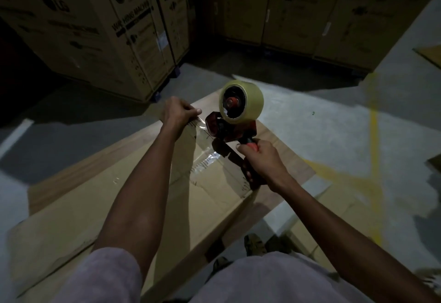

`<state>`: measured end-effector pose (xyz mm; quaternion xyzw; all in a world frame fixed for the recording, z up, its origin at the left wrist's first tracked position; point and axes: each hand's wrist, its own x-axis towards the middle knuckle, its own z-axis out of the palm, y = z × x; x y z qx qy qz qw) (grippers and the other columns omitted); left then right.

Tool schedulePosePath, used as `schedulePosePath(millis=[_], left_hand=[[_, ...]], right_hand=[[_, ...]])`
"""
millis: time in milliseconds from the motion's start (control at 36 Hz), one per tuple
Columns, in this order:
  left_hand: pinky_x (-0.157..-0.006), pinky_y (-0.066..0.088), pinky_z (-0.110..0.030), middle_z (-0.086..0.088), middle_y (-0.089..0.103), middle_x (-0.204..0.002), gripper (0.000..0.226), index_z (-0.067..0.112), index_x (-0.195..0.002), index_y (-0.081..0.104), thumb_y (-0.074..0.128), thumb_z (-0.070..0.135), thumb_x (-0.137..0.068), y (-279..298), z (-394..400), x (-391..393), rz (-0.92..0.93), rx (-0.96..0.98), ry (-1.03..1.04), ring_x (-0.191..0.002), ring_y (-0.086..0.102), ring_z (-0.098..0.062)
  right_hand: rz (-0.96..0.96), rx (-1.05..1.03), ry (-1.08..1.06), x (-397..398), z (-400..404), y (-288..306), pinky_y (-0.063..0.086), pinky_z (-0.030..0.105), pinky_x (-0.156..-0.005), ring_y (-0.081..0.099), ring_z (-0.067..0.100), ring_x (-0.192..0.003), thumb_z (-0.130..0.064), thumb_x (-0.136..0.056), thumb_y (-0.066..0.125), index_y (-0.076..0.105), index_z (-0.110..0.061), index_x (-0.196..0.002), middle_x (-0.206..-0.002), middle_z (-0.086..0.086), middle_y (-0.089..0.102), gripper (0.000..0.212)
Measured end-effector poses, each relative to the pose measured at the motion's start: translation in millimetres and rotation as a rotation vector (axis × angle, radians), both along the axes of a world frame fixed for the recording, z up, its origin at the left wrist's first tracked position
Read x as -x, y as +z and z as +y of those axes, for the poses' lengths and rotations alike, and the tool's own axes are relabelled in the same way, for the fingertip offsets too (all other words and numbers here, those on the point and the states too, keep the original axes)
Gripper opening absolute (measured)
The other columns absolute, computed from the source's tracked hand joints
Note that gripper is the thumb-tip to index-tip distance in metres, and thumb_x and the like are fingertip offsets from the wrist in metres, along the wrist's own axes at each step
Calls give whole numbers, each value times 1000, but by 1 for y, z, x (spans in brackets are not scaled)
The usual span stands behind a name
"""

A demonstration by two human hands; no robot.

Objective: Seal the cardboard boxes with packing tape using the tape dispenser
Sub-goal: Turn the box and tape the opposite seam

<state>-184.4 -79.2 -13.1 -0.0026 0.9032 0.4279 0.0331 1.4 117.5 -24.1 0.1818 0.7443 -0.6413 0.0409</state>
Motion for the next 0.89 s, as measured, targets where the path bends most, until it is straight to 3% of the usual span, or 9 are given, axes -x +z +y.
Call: schedulePosePath(millis=[83,139,250,472,639,778,889], left_hand=[[-69,63,-44,4,74,-68,19,17,-79,80,86,35,-79,-5,0,2,27,36,-2,-64,72,-11],[-66,61,-40,5,75,-70,21,19,-81,81,85,39,-80,-8,0,4,55,88,5,-64,70,-9],[-69,58,-40,6,76,-75,23,23,-87,82,83,45,-79,-14,1,9,61,157,-7,-70,69,-11],[-68,49,-38,3,74,-74,24,22,-86,82,85,43,-77,-23,5,19,12,146,25,-76,69,-18],[-91,55,-47,-10,76,-97,42,11,-105,78,87,41,-77,-25,8,24,-104,31,101,-96,70,-29],[-75,44,-38,-16,71,-107,25,11,-106,75,65,32,-98,-32,20,7,-12,166,340,-102,67,-36],[-69,45,-35,-14,73,-99,23,17,-104,77,61,34,-100,-29,24,-5,129,116,410,-93,69,-34]], right_hand=[[18,-151,0,1,-3,-6,56,36,-54,67,19,-57,-42,-94,66,65,-18,-90,-65,2,69,25],[28,-247,-3,1,-5,-8,59,43,-67,70,21,-71,-46,-92,66,66,-21,-88,-77,3,72,26],[41,-304,-7,2,-7,-9,59,49,-76,68,23,-78,-46,-93,65,66,-19,-87,-82,6,70,27],[21,-309,-36,3,-9,-12,54,40,-66,65,15,-70,-53,-87,61,64,-21,-81,-74,-1,67,32],[28,-365,-44,5,-10,-11,47,33,-58,64,16,-67,-53,-86,57,63,-23,-78,-69,-3,66,32],[13,-389,-27,6,-10,-11,44,30,-56,61,13,-68,-53,-86,56,62,-23,-81,-73,-3,65,31],[9,-375,-8,7,-8,-9,44,28,-55,62,13,-69,-47,-91,58,61,-23,-84,-77,-1,65,24]])
